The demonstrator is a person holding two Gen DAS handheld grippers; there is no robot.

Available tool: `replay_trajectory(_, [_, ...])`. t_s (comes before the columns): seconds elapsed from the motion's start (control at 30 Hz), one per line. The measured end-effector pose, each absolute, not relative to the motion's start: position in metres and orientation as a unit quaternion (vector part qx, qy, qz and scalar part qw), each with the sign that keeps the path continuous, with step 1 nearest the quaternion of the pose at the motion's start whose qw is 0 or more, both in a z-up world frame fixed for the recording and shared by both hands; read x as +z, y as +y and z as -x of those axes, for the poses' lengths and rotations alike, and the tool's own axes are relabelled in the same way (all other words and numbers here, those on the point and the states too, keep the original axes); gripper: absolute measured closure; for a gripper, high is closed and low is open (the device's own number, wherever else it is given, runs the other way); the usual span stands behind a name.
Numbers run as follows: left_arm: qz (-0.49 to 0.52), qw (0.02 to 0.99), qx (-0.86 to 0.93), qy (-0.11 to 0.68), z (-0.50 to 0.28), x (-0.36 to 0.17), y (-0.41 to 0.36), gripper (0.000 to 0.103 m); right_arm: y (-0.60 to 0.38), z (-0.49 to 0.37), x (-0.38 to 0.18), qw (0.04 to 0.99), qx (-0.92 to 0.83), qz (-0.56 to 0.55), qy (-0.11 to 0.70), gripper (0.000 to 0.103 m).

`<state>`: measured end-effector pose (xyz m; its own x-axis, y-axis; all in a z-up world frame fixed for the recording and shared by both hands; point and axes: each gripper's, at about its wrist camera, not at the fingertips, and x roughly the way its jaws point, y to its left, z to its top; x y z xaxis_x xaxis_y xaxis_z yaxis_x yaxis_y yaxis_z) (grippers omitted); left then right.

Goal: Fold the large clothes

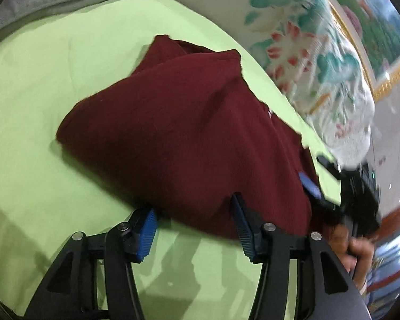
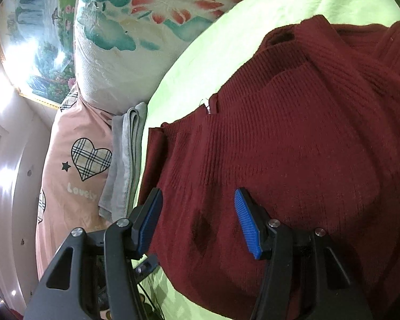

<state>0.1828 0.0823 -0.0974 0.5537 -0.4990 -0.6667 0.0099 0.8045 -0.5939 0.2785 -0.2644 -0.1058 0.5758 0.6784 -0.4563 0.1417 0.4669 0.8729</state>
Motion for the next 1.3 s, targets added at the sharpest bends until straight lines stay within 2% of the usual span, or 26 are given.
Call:
replay_trajectory(0.07, [0.301, 0.833, -0.144, 0.442, -0.195, -0.1, 0.084, 0.051, -0.263, -0.278, -0.106, 0.745, 0.181, -0.481, 0.425, 0.046])
replay_trajectory(0.17, [0.335, 0.828, -0.124, 0.432, -0.213, -0.103, 0.098, 0.061, -0.263, -0.28, -0.105, 0.747, 0.182, -0.477, 0.427, 0.046])
replay_trajectory(0.23, [0.353, 0.825, -0.122, 0.424, -0.229, -0.104, 0.097, 0.087, -0.262, -0.281, -0.105, 0.747, 0.183, -0.476, 0.426, 0.046])
replay_trajectory(0.3, [0.353, 0.828, -0.126, 0.418, -0.239, -0.098, 0.094, 0.09, -0.264, -0.283, -0.105, 0.749, 0.183, -0.477, 0.423, 0.046])
replay_trajectory(0.47, [0.278, 0.869, -0.168, 0.373, -0.234, -0.041, 0.055, 0.094, -0.272, -0.283, -0.111, 0.74, 0.19, -0.498, 0.411, 0.046])
replay_trajectory(0.6, [0.18, 0.891, -0.245, 0.336, -0.218, 0.008, -0.011, 0.094, -0.288, -0.277, -0.117, 0.71, 0.207, -0.556, 0.379, 0.046])
replay_trajectory(0.67, [0.105, 0.893, -0.285, 0.332, -0.206, 0.019, -0.059, 0.094, -0.297, -0.272, -0.119, 0.697, 0.212, -0.584, 0.358, 0.039])
replay_trajectory(0.7, [0.045, 0.893, -0.302, 0.332, -0.198, 0.016, -0.093, 0.094, -0.304, -0.269, -0.121, 0.689, 0.216, -0.599, 0.345, 0.036])
replay_trajectory(0.77, [-0.027, 0.89, -0.309, 0.335, -0.187, 0.0, -0.131, 0.094, -0.316, -0.265, -0.125, 0.669, 0.23, -0.629, 0.323, 0.023])
replay_trajectory(0.9, [-0.095, 0.875, -0.314, 0.357, -0.177, -0.038, -0.163, 0.094, -0.327, -0.265, -0.134, 0.643, 0.241, -0.649, 0.328, 0.022])
replay_trajectory(1.0, [-0.117, 0.88, -0.304, 0.346, -0.171, -0.041, -0.163, 0.094, -0.327, -0.267, -0.134, 0.642, 0.243, -0.644, 0.338, 0.022])
replay_trajectory(1.13, [-0.142, 0.884, -0.294, 0.336, -0.168, -0.042, -0.166, 0.094, -0.32, -0.28, -0.117, 0.693, 0.207, -0.579, 0.377, 0.022])
replay_trajectory(1.2, [-0.159, 0.885, -0.287, 0.329, -0.164, -0.043, -0.17, 0.094, -0.314, -0.289, -0.105, 0.727, 0.188, -0.524, 0.401, 0.034])
replay_trajectory(1.27, [-0.163, 0.887, -0.283, 0.326, -0.163, -0.042, -0.174, 0.094, -0.308, -0.298, -0.099, 0.749, 0.168, -0.471, 0.434, 0.076])
replay_trajectory(1.3, [-0.157, 0.888, -0.283, 0.327, -0.163, -0.04, -0.174, 0.094, -0.307, -0.303, -0.097, 0.754, 0.164, -0.453, 0.446, 0.079])
